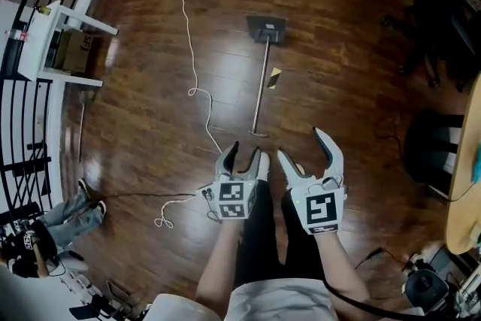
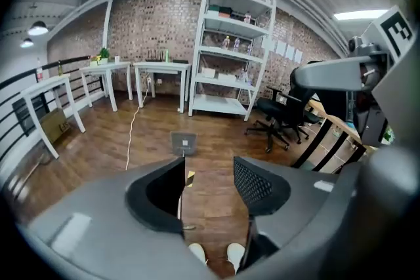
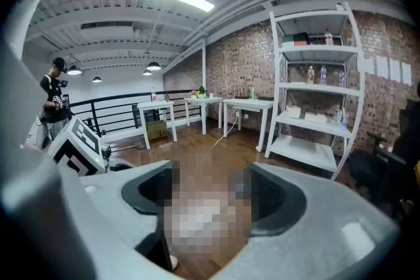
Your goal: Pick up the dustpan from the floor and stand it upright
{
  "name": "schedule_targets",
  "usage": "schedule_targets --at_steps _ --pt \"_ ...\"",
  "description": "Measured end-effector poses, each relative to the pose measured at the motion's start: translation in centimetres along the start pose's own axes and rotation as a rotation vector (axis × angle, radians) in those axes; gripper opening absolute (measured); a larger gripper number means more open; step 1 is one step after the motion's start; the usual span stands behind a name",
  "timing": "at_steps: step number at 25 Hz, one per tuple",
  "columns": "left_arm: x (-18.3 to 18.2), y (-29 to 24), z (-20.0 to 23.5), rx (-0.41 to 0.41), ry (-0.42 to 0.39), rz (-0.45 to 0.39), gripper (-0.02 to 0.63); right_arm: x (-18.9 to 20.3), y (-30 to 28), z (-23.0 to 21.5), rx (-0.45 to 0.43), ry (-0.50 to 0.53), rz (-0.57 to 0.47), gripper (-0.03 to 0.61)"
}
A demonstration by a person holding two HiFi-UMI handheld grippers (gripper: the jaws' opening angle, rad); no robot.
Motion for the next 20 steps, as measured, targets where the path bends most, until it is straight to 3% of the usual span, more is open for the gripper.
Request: schedule_targets --at_steps 7,12,15,20 --pt "13.9 -13.2 6.3 0.023 -0.040 0.222 0.250 11.3 -9.2 3.1 -0.060 -0.056 0.093 0.323" --pt "25.2 -22.4 10.9 0.042 -0.070 0.383 0.239 20.8 -16.3 5.8 -0.111 -0.165 0.108 0.323" --pt "30.6 -27.6 13.3 0.048 -0.088 0.434 0.238 25.9 -19.9 6.7 -0.120 -0.221 0.116 0.322" --pt "39.2 -34.1 15.9 0.098 -0.224 0.532 0.238 33.7 -23.8 7.5 -0.123 -0.281 0.145 0.322"
Point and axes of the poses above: the fingertips, and each gripper's own axes: y backward along the fingers, z to its left, x out of its underside, the point moved 4 cm from there along y, backward along the fingers, and after that the axes turned 10 degrees about y, right-handed, at the moved point
